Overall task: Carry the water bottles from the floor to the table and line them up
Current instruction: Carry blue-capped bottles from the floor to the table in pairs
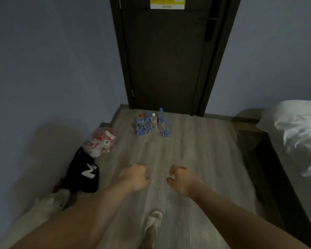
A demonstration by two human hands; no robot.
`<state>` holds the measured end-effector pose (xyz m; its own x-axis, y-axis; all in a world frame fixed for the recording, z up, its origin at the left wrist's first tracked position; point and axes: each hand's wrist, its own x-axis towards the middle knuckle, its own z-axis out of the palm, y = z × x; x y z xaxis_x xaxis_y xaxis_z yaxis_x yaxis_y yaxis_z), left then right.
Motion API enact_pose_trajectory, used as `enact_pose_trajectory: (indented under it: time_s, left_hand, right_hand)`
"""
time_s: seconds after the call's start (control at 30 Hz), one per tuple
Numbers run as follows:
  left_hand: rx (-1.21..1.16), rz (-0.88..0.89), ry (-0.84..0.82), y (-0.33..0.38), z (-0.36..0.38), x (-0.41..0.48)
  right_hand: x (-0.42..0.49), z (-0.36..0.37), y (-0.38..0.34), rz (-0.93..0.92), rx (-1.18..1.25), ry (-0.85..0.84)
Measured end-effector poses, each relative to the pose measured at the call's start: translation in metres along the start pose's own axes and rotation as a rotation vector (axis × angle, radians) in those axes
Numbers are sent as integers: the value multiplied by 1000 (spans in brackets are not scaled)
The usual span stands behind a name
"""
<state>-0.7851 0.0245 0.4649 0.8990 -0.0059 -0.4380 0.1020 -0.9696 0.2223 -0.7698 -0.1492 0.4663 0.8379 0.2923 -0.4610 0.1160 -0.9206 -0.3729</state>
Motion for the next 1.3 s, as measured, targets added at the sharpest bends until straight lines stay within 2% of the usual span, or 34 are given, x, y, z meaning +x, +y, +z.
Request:
enact_pose_trajectory:
  time_s: [0.23, 0.67, 0.8, 0.9, 1.0, 1.3]
  left_hand:
    - [-82, 12, 3, -11, -62, 178]
    - [-51, 32, 9, -16, -185, 419]
    - [-95, -36, 20, -13, -210, 497]
    - [-190, -95, -42, -11, -225, 551]
    - [-182, -184, -58, -13, -234, 593]
    - [-259, -387, -114, -56, -197, 681]
  right_hand:
    - [172, -80, -1, 39, -54, -42]
    - [420, -207, 8, -21, -88, -69]
    - [505, -242, 20, -67, -123, -134]
    - [563, -270, 28, -88, -133, -198]
    - [612, -290, 33, -118, -156, -247]
    - [721, -271, 58, -106, -186, -389]
